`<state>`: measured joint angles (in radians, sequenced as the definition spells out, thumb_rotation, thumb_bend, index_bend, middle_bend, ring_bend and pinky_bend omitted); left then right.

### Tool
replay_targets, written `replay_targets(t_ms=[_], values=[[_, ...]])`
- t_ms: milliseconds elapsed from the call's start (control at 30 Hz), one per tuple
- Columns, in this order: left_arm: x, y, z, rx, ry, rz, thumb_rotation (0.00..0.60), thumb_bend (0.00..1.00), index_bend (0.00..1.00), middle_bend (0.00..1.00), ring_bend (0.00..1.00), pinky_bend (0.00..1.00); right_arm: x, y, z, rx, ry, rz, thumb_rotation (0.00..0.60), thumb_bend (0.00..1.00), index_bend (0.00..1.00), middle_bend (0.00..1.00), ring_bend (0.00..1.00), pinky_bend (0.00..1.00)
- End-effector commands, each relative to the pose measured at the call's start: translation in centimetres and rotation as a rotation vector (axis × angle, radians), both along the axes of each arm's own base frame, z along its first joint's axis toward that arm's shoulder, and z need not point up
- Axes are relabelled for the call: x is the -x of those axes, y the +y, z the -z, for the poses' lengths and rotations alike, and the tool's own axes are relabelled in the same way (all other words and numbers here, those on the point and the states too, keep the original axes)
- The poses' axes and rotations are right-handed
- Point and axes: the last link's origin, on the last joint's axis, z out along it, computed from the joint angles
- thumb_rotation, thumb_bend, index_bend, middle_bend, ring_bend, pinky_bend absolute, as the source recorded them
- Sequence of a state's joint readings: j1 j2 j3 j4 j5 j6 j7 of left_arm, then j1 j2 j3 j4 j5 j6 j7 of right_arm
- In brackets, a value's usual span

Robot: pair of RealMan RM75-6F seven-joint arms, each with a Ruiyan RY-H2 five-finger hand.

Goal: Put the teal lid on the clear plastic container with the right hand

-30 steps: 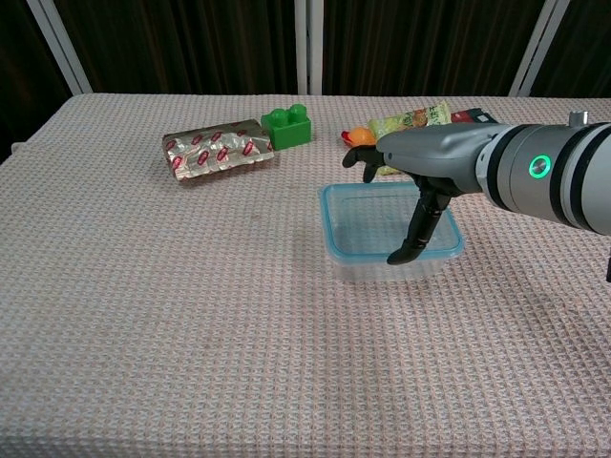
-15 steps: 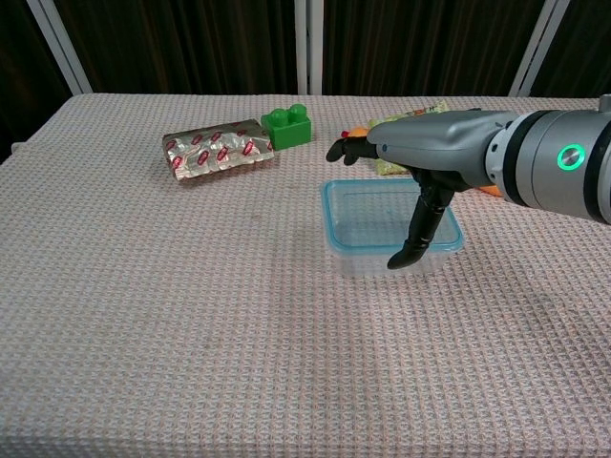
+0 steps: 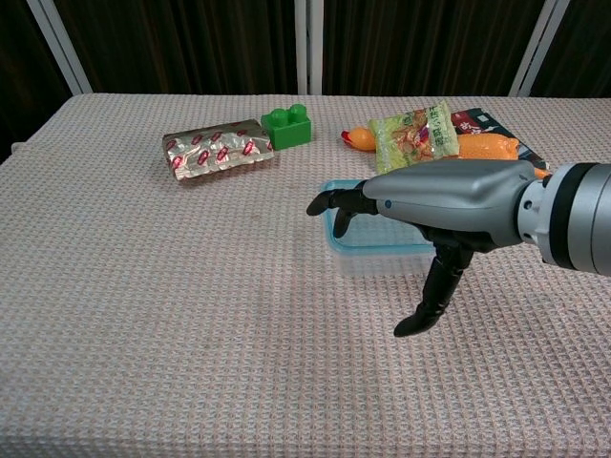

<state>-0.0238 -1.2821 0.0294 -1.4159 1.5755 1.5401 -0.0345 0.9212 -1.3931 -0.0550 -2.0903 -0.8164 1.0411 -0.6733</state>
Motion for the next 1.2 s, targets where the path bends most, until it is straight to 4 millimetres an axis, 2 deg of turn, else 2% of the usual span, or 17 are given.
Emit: replay_targets(t_ms=[33,267,900,1067,1200], values=[[0.0,0.0,0.0,0.002,0.001,0.0,0.6,0.14,0.07,0.07,0.0,0.0,0.3,0.3,-0.1,-0.005,0.008,-0.002,0.6,0.02,0.0,0.18,0.0,0.0],[-0.1,0.1,0.0,0.002,0.002,0.004,0.6,0.14,0.07,0.07,0.0,0.0,0.9,0.3,-0.3,0.006,0.016,0.012,0.6,0.03,0.0,0.19,0.0,0.0],[0.1,0.2,0.2,0.01,0.0,-0.001,0.6,0.14,0.06,0.07,0.0,0.0,1.7,0.4,0.9,-0.009,0.067,0.026,0.6,0.03,0.0,0.19,0.0,0.0],[0.1,0.2,0.1,0.008,-0.001,0.002,0.6,0.14,0.06,0.07,0.0,0.0,1.0,0.0,-0.1,0.032,0.014,0.018,0.6,0.03,0.0,0.19,0.0,0.0],[0.0,0.2,0.1,0.006,-0.001,0.005,0.6,0.14,0.06,0.07,0.0,0.0,0.4,-1.2,-1.5,0.091,-0.026,0.03,0.6,0.04,0.0,0.18,0.0,0.0]])
